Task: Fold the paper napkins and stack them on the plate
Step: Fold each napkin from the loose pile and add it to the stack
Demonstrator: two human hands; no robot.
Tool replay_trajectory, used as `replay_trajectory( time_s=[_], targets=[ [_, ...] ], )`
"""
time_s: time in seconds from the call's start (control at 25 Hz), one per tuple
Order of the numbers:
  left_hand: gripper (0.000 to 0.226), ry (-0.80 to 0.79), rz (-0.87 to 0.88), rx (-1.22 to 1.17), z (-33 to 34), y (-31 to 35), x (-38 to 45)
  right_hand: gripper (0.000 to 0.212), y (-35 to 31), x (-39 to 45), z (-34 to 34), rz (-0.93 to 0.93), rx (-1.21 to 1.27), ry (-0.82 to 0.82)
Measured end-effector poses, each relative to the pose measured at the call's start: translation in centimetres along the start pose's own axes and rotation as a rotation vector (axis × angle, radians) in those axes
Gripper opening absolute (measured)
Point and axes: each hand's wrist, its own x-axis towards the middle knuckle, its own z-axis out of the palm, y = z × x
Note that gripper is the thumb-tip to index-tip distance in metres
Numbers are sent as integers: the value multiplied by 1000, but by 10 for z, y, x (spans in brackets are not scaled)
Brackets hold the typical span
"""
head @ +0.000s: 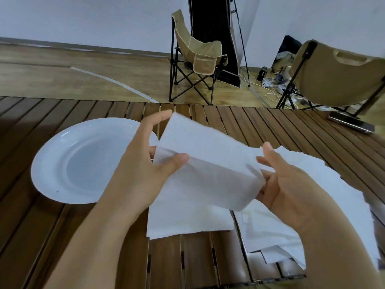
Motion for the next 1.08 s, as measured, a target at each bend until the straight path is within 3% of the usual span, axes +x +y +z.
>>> replay_trajectory(
  time_s=[0.12, 0.16, 0.32, 0.44, 0.68, 0.92, 1.08],
  targets=[
    [20, 126, -5, 58, -3, -8, 4, 54, 2, 3, -2, -72, -137, -121],
    [13, 127, -20, 75, -3, -10, 4, 52, 3, 4, -2, -107, -215, -121],
    [20, 79, -33, 165, -6, -17, 5, 22, 9, 10, -2, -240, -409, -55],
    [13, 75, -25, 238, -7, -19, 5, 8, 13, 13, -3, -329, -574, 52],
    [6, 97, -44, 402, -7, -22, 5, 6, 13, 13, -2, -408, -671, 139],
    [7, 49, -190, 500, 0, -38, 11, 37, 35, 39, 1, -297, -746, 183],
    [13, -10, -361, 558, 5, -57, 16, 4, 62, 63, 3, -126, -839, 169]
  ],
)
